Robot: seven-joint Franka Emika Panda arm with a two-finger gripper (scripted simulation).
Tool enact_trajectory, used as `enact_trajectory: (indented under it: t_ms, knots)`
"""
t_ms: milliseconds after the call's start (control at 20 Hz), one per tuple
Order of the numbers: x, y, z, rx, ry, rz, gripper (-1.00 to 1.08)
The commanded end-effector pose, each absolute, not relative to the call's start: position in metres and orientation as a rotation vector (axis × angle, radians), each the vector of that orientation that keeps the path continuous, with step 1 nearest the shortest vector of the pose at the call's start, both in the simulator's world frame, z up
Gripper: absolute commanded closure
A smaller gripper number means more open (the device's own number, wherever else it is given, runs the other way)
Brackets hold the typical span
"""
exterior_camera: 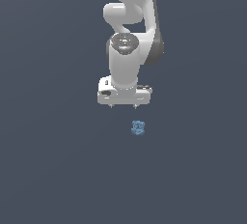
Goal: Pick up the object and move it to a goal position.
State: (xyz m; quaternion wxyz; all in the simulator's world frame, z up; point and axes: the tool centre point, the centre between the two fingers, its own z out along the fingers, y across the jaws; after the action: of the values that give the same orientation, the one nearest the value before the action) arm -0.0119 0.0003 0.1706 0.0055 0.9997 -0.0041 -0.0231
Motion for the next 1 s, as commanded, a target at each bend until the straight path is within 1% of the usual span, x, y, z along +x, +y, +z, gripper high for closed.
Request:
enact_trajectory:
  t_ms: [0,550,950]
  knots:
    - [-0.012,0.000,0.171,3.130,-0.013,-0.072,-0.92]
    - [-0.014,-0.011,0.167,3.093,0.043,-0.099,-0.92]
    - [-0.008,0.000,0.157,3.100,-0.002,-0.083,-0.92]
